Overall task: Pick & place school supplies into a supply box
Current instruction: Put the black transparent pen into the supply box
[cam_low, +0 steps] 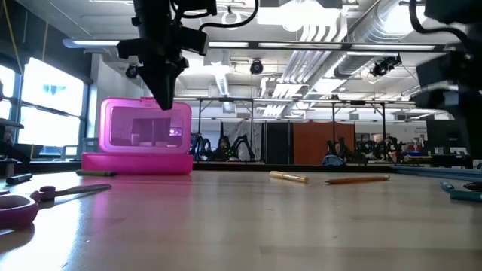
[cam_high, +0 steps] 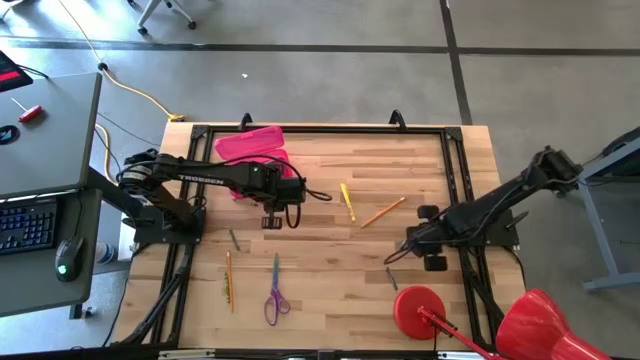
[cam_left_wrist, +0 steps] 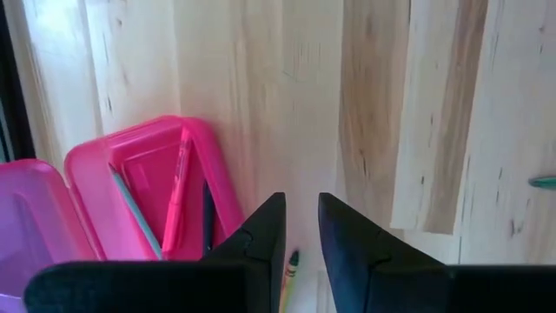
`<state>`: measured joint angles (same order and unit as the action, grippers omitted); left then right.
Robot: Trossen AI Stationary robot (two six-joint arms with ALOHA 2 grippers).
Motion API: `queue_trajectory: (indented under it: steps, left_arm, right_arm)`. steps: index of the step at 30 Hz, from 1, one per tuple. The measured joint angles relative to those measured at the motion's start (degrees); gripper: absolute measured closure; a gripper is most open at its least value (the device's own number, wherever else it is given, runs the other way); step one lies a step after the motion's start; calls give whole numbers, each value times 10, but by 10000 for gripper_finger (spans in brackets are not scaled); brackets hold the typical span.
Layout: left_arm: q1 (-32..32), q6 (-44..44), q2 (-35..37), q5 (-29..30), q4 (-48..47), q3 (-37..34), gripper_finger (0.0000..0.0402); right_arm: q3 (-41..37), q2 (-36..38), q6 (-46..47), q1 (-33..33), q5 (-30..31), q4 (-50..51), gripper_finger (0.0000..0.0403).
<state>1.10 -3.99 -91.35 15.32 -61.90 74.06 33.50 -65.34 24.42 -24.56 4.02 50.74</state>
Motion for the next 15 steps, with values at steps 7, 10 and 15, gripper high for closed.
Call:
queue_trajectory:
  steps: [7, 10, 15]
  left_arm:
    - [0, 1, 0, 3, 3, 0, 300]
    - [0, 8, 0, 3, 4, 0, 300]
    - [0, 15, 0, -10, 4, 0, 300]
  right_arm:
    - [-36, 21, -22, 0, -23, -60, 308]
    - [-36, 20, -22, 1, -1, -56, 308]
    - [-36, 19, -15, 2, 31, -56, 308]
